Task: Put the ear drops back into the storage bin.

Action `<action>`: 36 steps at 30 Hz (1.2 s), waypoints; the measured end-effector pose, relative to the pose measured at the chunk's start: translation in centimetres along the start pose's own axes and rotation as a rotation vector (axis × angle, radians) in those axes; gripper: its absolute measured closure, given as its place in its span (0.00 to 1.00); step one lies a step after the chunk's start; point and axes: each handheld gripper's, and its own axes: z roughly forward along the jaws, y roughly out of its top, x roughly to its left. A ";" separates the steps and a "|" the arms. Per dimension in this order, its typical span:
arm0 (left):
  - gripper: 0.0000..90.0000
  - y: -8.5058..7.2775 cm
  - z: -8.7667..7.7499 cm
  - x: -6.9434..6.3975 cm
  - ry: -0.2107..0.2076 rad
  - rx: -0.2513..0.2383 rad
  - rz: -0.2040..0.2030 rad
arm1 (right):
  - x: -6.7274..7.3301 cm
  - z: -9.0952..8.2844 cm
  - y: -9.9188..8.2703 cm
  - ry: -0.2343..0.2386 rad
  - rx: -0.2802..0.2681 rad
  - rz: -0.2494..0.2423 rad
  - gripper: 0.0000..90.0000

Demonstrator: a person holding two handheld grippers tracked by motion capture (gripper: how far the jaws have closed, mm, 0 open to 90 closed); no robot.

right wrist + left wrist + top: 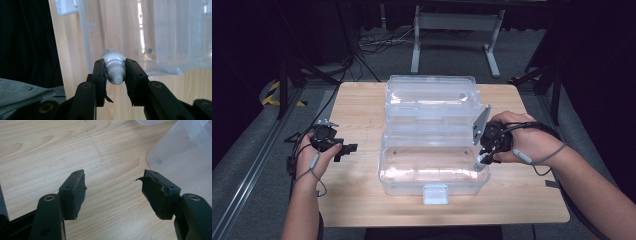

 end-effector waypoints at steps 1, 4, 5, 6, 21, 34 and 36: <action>0.40 0.0 0.0 0.0 0.000 0.000 0.000 | 0.1 0.1 0.2 0.005 0.000 -0.004 0.79; 0.40 0.0 0.0 0.0 0.000 -0.001 -0.001 | 0.2 0.3 0.4 0.008 0.004 -0.002 0.79; 0.40 0.0 0.0 0.0 -0.001 0.001 -0.003 | 0.2 0.4 0.5 0.007 0.006 -0.012 0.79; 0.40 0.0 0.0 0.0 0.000 0.001 0.001 | 0.2 0.8 0.6 0.002 0.001 -0.016 0.79; 0.40 0.0 0.1 0.0 -0.002 0.004 0.002 | -0.2 4.9 0.6 0.029 0.041 -0.030 0.79; 0.40 -0.1 0.3 0.0 0.000 0.007 -0.005 | -0.3 8.5 0.5 0.069 0.067 -0.041 0.79; 0.40 -0.1 0.3 0.0 0.000 0.005 -0.007 | -0.3 8.8 0.5 0.069 0.073 -0.044 0.79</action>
